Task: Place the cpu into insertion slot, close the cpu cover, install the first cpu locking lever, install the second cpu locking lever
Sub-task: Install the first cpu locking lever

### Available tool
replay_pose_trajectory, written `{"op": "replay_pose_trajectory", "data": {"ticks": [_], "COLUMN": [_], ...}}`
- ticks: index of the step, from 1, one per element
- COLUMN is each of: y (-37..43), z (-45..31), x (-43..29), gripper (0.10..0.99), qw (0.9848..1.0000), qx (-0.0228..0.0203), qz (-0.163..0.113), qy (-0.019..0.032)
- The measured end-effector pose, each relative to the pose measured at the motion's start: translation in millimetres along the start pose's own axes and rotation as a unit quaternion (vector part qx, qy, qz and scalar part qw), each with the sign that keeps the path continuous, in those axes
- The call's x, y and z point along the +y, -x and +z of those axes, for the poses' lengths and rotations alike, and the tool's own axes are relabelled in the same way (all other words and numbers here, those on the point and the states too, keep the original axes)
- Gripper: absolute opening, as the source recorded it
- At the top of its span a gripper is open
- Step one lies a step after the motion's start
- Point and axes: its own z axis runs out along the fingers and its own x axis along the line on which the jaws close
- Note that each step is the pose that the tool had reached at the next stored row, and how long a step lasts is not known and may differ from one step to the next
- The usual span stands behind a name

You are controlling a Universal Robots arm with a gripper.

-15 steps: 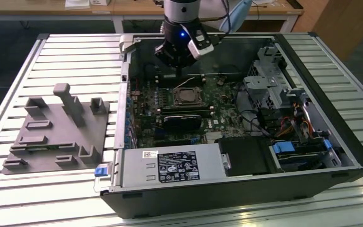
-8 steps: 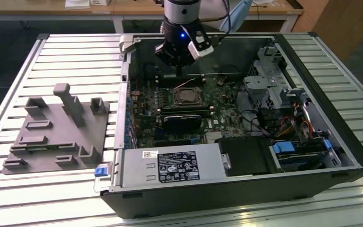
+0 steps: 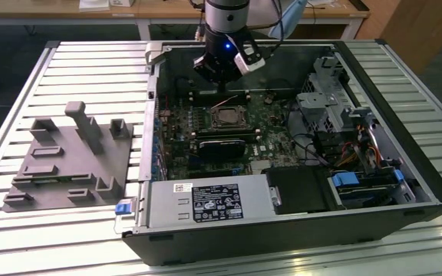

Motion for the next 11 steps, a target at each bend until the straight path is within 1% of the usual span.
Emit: {"op": "replay_pose_trajectory", "data": {"ticks": [3, 7, 10, 11], "y": [2.2, 4.2, 7.2, 8.9], "z": [3.7, 9.3, 11.9, 13.3], "x": [-0.2, 0.0, 0.3, 1.2], "gripper": [0.106, 0.106, 0.106, 0.106], "qw": [1.0000, 1.0000, 1.0000, 1.0000], "qx": [0.0002, 0.0005, 0.0007, 0.0007], "qz": [-0.002, -0.005, -0.007, -0.008], "qy": [-0.0004, -0.0031, -0.0036, -0.0045]}}
